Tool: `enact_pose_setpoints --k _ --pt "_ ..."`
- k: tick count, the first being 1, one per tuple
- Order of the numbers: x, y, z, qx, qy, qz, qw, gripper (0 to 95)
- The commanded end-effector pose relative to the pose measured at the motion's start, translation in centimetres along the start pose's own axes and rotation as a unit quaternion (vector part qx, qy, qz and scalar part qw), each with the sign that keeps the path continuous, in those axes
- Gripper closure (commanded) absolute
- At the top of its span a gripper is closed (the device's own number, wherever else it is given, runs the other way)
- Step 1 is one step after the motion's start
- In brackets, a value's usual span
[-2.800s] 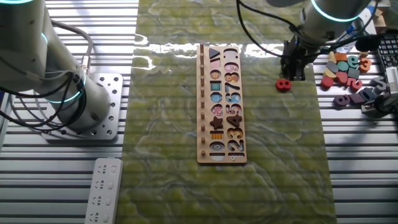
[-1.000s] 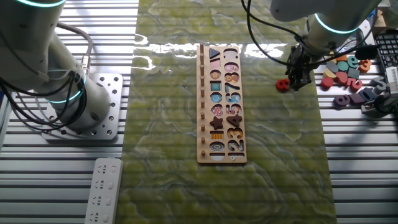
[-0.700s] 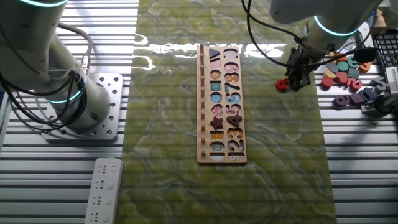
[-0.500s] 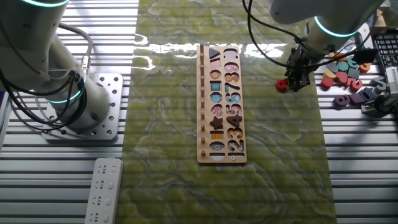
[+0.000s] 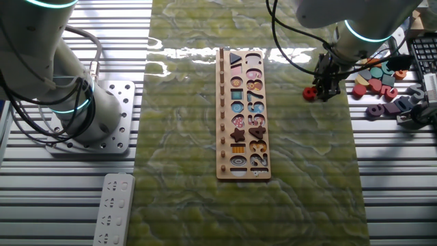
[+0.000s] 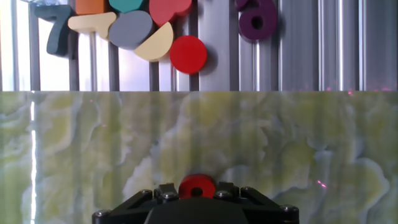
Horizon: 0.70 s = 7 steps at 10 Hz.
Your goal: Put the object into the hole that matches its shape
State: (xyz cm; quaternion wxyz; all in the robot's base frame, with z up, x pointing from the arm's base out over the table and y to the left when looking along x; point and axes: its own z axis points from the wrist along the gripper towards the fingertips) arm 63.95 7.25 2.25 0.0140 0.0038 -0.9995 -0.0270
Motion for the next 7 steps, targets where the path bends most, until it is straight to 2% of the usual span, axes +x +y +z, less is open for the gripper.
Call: enact_pose_setpoints --k 1,7 --pt "0.1 -0.04 0.09 0.0 0.0 -0.003 1.0 57.0" --pt "0.63 -0.24 0.42 0.002 -0.001 -0.012 0.9999 57.0"
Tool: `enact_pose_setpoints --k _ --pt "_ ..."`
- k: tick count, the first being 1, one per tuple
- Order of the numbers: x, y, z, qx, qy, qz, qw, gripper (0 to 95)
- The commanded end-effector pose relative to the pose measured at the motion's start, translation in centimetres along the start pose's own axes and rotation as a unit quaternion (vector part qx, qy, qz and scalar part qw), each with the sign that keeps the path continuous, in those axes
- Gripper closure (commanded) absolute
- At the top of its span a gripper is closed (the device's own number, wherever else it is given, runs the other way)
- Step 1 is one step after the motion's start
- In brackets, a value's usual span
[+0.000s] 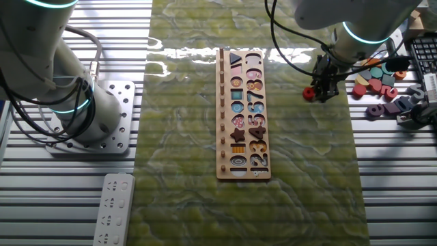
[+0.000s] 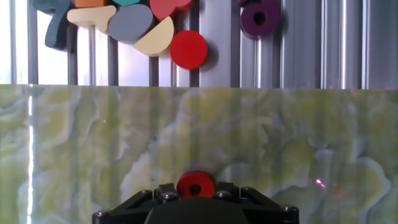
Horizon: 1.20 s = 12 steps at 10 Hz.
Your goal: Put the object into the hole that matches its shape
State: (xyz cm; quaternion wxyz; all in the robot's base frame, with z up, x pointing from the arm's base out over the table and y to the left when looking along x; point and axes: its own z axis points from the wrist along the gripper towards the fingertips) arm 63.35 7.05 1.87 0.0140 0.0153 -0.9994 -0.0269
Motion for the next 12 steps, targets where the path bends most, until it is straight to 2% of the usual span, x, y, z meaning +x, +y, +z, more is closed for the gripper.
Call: enact_pose_setpoints --k 1,2,5,9,10,12 --pt "0.1 0.0 0.1 0.002 -0.001 -0.001 1.0 76.0" --pt "0.1 0.0 0.1 0.003 -0.002 0.0 1.0 95.0" --pt "0.1 0.0 0.0 0.003 -0.002 -0.001 1.0 95.0" --pt "1.0 0.3 -2.6 0.001 0.002 0.013 0.9999 95.0" --pt "2.2 0.5 -4.0 -0.001 0.002 0.015 0.9999 95.0" --pt "4.2 0.6 -4.9 -0.002 0.002 0.02 0.9998 95.0"
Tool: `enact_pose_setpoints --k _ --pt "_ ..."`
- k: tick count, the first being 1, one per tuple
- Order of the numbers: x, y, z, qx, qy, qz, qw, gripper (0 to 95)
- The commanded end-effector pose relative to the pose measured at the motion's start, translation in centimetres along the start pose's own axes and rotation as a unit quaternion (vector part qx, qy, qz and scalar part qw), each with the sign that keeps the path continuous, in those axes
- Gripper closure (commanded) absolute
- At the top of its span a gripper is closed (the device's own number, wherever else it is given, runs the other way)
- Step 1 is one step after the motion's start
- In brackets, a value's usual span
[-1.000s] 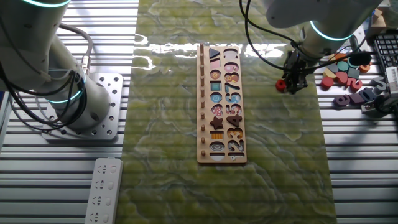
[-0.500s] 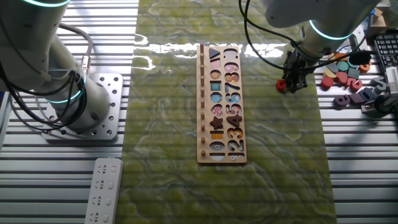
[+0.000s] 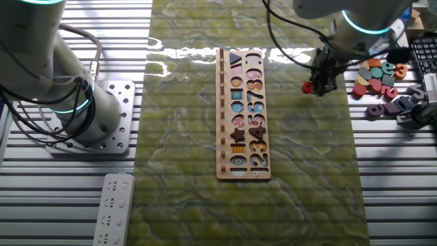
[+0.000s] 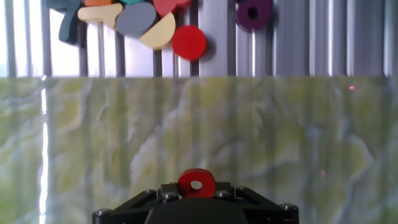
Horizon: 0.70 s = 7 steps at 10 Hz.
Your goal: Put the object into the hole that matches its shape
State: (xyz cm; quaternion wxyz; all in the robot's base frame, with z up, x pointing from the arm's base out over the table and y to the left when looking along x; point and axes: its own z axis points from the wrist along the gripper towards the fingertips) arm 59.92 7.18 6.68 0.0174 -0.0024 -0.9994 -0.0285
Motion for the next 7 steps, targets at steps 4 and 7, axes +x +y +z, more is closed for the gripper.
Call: enact_pose_setpoints --k 4,7 --pt "3.7 0.1 -0.3 -0.002 0.001 0.008 1.0 95.0" --pt "3.7 0.1 -0.3 -0.003 0.006 0.008 0.9999 95.0"
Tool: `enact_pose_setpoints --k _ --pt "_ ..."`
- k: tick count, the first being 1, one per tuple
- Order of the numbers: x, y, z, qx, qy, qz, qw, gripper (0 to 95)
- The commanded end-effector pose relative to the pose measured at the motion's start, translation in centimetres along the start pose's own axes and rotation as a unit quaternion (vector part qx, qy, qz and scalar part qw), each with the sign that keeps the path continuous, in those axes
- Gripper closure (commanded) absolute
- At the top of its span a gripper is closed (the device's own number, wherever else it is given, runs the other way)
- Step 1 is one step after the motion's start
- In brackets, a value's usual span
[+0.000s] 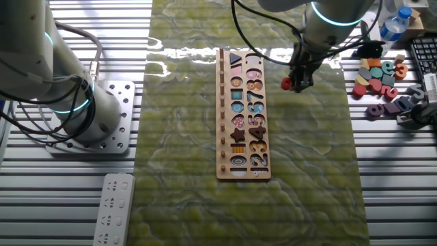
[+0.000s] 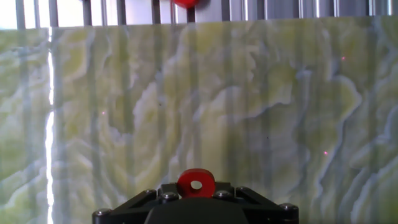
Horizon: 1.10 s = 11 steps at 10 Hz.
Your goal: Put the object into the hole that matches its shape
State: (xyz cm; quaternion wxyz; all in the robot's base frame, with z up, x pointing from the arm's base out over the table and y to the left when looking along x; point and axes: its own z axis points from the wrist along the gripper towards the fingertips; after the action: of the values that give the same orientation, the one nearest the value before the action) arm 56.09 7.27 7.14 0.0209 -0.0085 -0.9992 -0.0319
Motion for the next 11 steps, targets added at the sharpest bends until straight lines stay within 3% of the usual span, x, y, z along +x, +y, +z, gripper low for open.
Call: enact_pose_setpoints --k 1,6,11 --pt "-0.11 -0.01 0.03 -0.001 0.006 0.003 1.0 95.0" --pt "-0.11 -0.01 0.03 -0.003 0.052 -0.009 0.9986 95.0" --pt "-0.11 -0.01 0.03 -0.003 0.054 -0.008 0.9985 95.0"
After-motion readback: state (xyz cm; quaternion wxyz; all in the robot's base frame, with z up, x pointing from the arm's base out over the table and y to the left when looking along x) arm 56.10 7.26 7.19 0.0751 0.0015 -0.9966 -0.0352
